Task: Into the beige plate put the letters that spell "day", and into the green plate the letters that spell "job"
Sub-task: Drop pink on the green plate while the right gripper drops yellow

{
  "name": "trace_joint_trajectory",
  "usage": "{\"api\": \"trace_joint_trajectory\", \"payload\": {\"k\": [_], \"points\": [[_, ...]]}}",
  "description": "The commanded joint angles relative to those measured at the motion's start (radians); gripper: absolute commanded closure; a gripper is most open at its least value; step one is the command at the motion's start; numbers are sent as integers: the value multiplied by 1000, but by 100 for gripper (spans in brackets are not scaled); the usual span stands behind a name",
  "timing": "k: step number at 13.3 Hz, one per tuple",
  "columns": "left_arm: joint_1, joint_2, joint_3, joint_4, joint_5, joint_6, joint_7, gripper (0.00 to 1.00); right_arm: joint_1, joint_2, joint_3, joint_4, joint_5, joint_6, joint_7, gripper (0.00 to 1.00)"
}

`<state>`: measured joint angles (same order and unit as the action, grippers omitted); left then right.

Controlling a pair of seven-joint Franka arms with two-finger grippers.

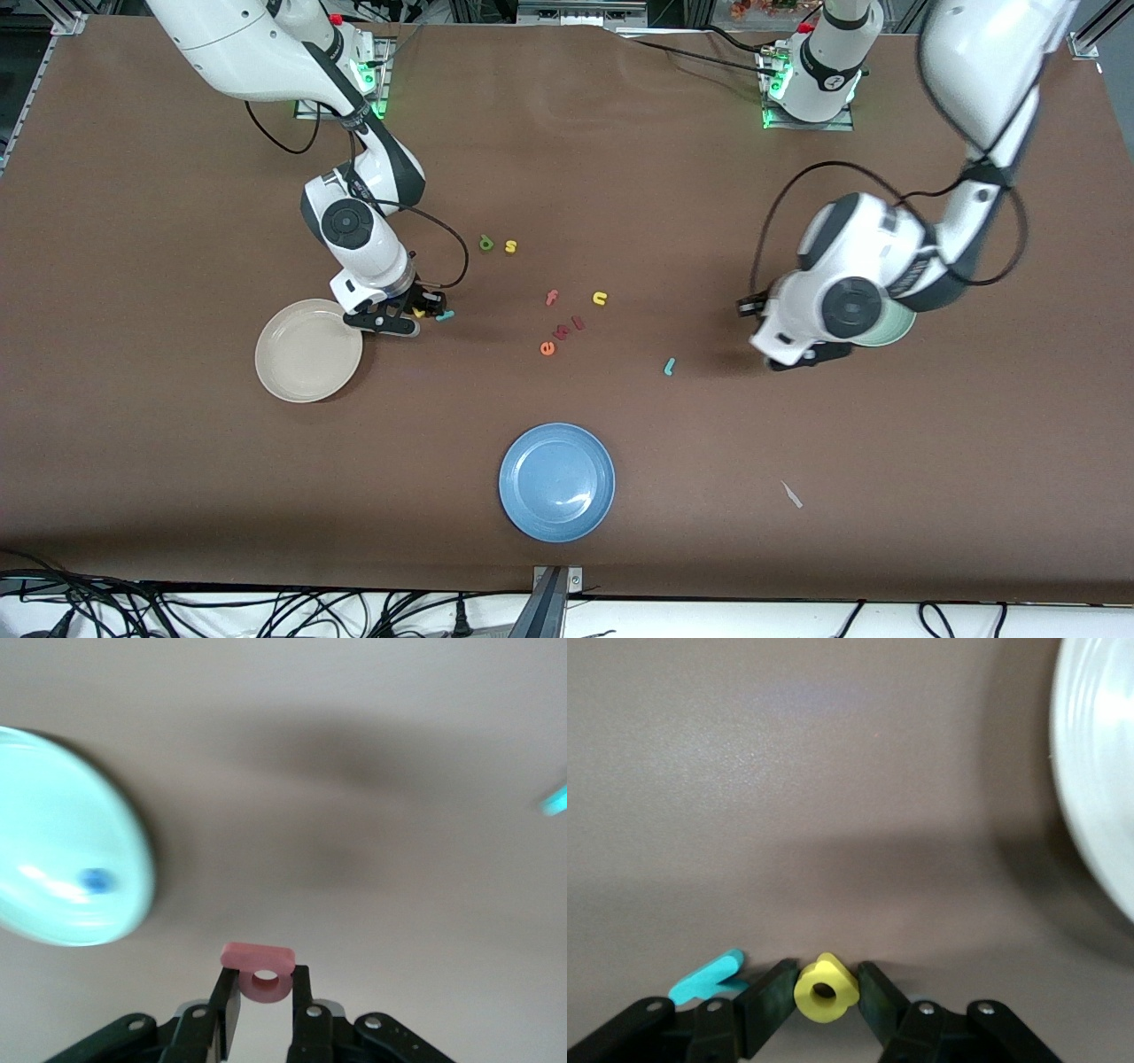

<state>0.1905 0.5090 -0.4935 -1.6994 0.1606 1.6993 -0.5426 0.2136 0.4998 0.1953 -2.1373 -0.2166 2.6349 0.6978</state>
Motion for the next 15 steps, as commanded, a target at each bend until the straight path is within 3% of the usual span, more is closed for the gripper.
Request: {"api": "trace_joint_trajectory", "payload": {"k": [1, 4, 8, 9, 10, 11, 12, 13, 15], "points": [[108, -29, -8, -58, 55, -62, 195, 100, -58, -107, 4, -12, -13, -145, -117, 89], [245, -14, -10, -102, 149, -38, 369, 100, -157, -171, 4, -10, -10, -222, -321, 89], [352, 9, -8, -209, 163, 150, 466, 96, -249, -182, 1, -10, -7, -227, -512, 87], [353, 17, -7, -239, 174, 189, 466, 96, -257, -176, 0, -10, -7, -223, -523, 81], [356, 23, -5, -258, 195, 200, 466, 90, -258, -172, -2, -10, -6, -220, -523, 68], [357, 29, -4, -264, 209, 200, 466, 65, -258, -170, -1, -10, -3, -217, -517, 45], [363, 28, -4, -266, 211, 194, 466, 16, -258, -167, -2, -10, -1, -214, -508, 33], [368, 19, -5, -261, 212, 181, 466, 0, -258, -165, -1, -9, 2, -213, -506, 27], [357, -3, -42, -203, 194, 100, 451, 0, -257, -162, 3, 3, 2, -214, -480, 25]]}}
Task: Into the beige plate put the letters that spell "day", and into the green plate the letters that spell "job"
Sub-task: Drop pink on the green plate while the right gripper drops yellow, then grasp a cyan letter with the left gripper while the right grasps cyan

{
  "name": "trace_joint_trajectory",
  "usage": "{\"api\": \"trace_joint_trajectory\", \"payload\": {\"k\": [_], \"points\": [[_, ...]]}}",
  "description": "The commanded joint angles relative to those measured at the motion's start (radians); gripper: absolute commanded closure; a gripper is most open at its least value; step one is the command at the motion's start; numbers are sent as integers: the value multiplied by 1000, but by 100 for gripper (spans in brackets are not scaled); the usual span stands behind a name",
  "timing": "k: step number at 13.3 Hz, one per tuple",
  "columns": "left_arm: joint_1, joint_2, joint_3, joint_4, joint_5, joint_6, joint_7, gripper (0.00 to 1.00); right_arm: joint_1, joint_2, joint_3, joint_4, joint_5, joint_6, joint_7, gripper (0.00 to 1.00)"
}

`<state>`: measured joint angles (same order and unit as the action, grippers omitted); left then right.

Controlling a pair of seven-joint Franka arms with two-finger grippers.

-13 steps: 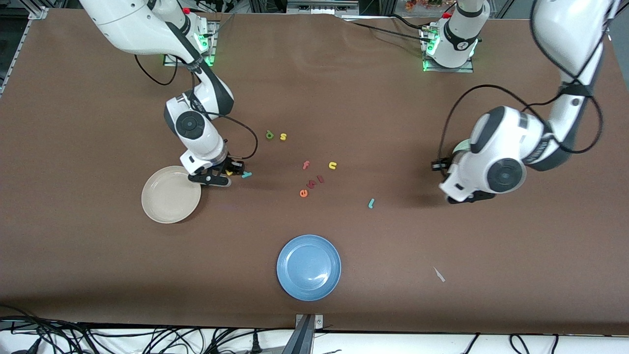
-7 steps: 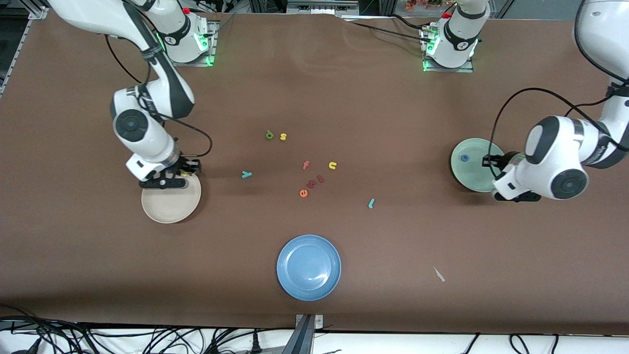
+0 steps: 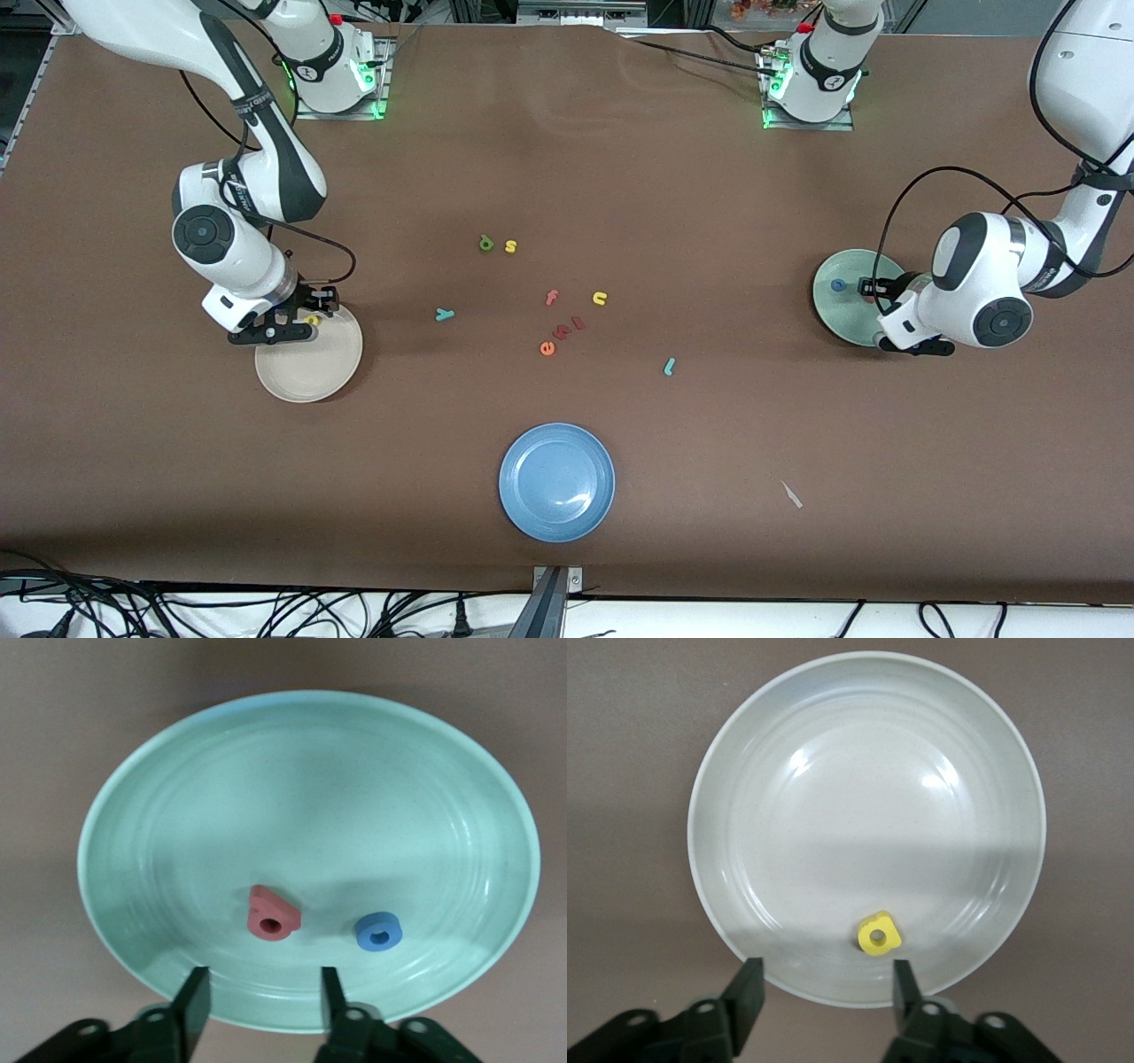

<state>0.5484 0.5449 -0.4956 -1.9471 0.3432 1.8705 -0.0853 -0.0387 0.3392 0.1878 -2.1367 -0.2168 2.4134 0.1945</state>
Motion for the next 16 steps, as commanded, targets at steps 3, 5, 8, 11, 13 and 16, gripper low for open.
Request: {"api": "trace_joint_trajectory", "payload": {"k": [3, 5, 8, 11, 13, 16], "points": [[-19, -33, -181, 163, -119, -132, -204, 0, 3, 21, 80, 20, 0, 7, 198, 25], [-132, 6, -187, 226, -151, -94, -362, 0, 29, 47, 119, 46, 0, 9, 328, 25], [-269, 97, -184, 244, -141, 134, -604, 0, 118, 109, 120, 115, 0, 9, 494, 25], [-401, 193, -118, 246, -116, 368, -727, 0, 184, 170, 120, 161, -4, 47, 626, 25], [-517, 217, -17, 301, -122, 400, -740, 0, 206, 199, 120, 165, -9, 93, 658, 25], [-597, 283, 26, 411, -122, 397, -761, 0, 229, 237, 120, 164, -26, 148, 698, 24]]}}
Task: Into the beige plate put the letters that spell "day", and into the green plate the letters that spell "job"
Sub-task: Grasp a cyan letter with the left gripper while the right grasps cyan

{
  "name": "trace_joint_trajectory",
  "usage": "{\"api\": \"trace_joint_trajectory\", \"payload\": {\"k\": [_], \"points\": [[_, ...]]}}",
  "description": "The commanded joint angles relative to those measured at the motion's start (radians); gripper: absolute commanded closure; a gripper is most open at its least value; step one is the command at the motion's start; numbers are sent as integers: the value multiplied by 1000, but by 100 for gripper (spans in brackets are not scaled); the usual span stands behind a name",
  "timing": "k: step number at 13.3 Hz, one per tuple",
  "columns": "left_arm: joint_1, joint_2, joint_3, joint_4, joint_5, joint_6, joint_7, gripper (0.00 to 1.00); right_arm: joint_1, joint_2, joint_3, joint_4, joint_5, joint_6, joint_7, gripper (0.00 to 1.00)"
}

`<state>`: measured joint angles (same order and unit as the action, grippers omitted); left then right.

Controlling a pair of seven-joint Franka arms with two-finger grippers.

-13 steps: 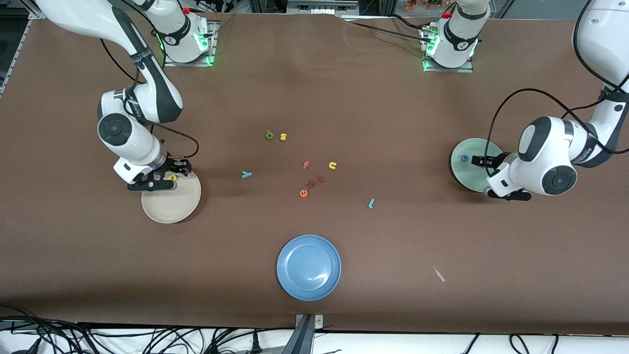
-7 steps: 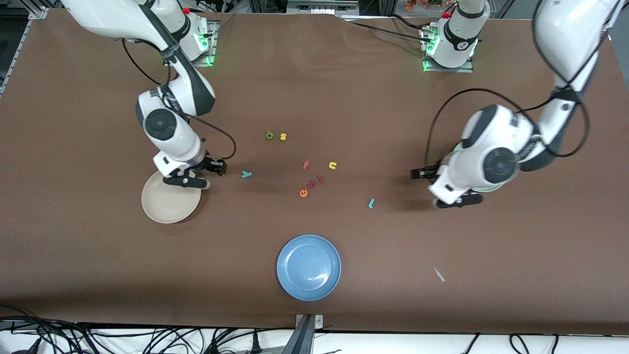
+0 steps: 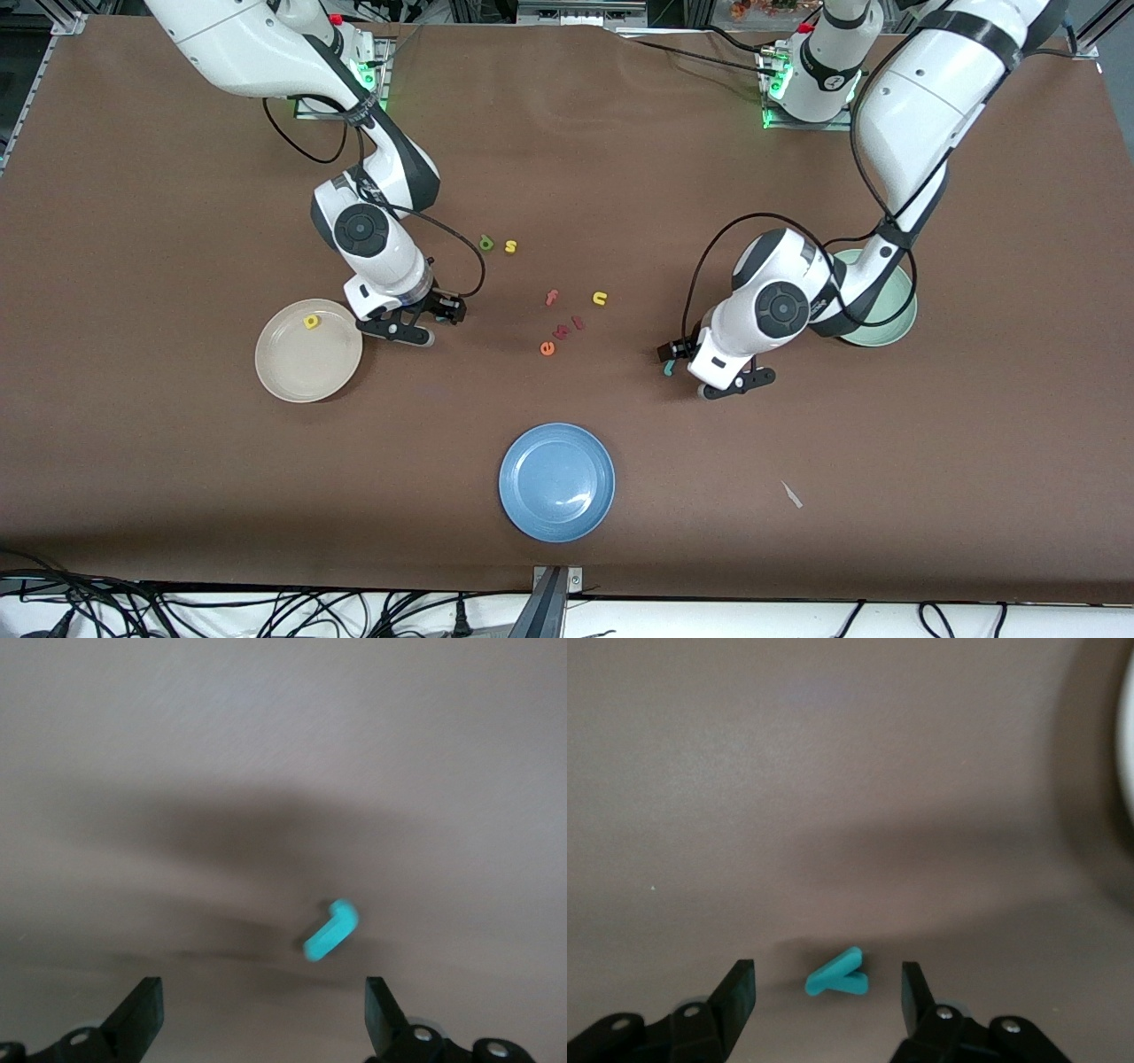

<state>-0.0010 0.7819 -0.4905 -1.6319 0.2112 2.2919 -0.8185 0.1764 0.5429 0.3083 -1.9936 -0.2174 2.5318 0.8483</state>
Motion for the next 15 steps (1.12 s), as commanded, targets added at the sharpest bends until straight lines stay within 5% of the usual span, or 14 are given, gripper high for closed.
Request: {"api": "trace_joint_trajectory", "payload": {"k": [1, 3, 6, 9, 12, 13, 15], "points": [[-68, 68, 26, 128, 13, -25, -39, 0, 14, 38, 0, 18, -39, 38, 49, 24], [-129, 86, 79, 155, 13, -25, -42, 2, 14, 38, 0, 9, -43, 36, 49, 24], [-168, 97, 122, 161, 14, -25, -42, 21, 14, 38, -2, -8, -45, 39, 49, 24], [-188, 105, 142, 178, 11, -25, -44, 50, 14, 38, -3, -36, -46, 65, 44, 32], [-186, 103, 142, 178, 8, -25, -44, 92, 14, 38, -8, -39, -65, 67, 38, 43], [-183, 103, 142, 179, 7, -25, -44, 100, 14, 37, -8, -42, -66, 67, 37, 46], [-171, 80, 142, 182, 7, -38, -44, 100, 14, 37, -9, -42, -74, 67, 35, 53]]}}
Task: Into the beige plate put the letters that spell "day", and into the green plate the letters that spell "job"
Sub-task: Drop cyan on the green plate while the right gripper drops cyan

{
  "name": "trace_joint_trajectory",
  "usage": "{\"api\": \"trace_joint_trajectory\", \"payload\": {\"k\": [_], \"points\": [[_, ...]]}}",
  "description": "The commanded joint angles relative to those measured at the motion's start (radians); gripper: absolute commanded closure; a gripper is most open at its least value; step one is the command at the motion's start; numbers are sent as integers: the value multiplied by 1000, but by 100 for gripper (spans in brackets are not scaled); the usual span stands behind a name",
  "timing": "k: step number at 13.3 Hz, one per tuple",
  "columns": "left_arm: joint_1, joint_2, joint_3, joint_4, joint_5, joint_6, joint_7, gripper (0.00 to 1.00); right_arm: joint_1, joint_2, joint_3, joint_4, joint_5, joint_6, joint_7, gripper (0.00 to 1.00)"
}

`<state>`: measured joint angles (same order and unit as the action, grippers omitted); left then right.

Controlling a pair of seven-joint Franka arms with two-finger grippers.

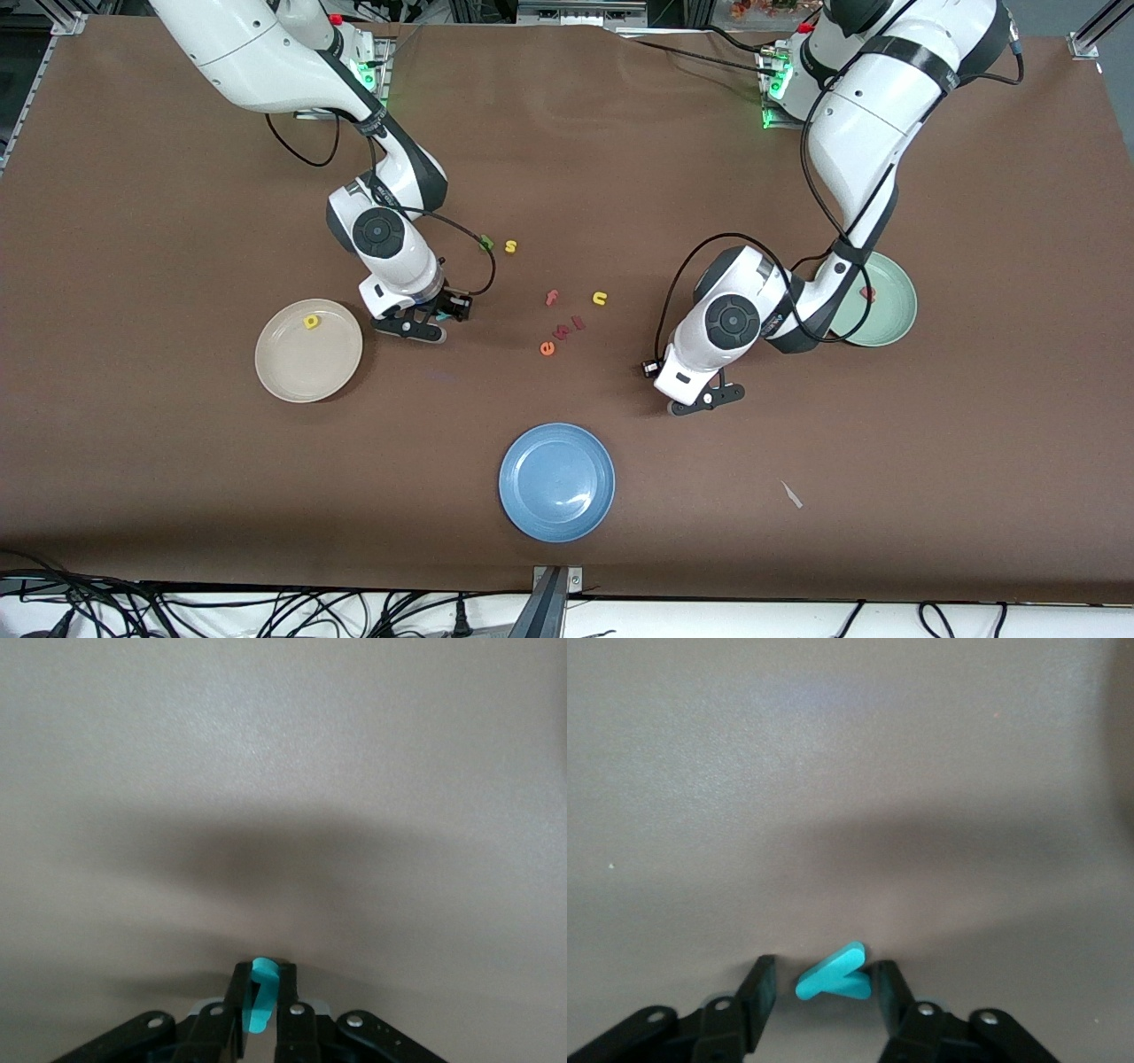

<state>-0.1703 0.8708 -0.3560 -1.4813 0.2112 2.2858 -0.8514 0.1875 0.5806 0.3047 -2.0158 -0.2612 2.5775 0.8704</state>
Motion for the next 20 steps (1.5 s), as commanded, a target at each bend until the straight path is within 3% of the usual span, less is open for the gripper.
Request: {"api": "trace_joint_trajectory", "payload": {"k": [1, 3, 5, 7, 10, 14, 15, 16, 17, 20], "points": [[27, -42, 2, 24, 5, -93, -2, 100, 3, -1, -6, -20, -32, 21, 13, 58], [102, -114, -49, 29, 2, -335, 76, 100, 3, -1, -7, -20, -33, 21, 12, 68], [262, -200, -142, 4, -35, -577, 277, 100, 1, -4, -7, -21, -32, 18, -5, 77], [378, -275, -170, -64, -35, -733, 449, 100, -9, -30, -7, -21, -32, 7, -40, 77], [527, -374, -169, -288, 9, -727, 664, 100, -87, -122, -7, -20, -30, -136, -212, 77], [604, -363, -167, -434, 80, -642, 693, 100, -233, -203, -10, -20, -29, -267, -535, 77], [624, -362, -169, -476, 127, -605, 693, 100, -250, -208, -34, -20, -27, -272, -607, 75], [637, -355, -169, -505, 154, -580, 693, 100, -252, -208, -56, -20, -24, -270, -646, 73], [662, -340, -167, -510, 172, -557, 693, 100, -252, -208, -62, -20, -23, -267, -653, 64], [689, -332, -169, -496, 188, -546, 741, 100, -252, -206, -62, -20, -13, -264, -642, 30]]}}
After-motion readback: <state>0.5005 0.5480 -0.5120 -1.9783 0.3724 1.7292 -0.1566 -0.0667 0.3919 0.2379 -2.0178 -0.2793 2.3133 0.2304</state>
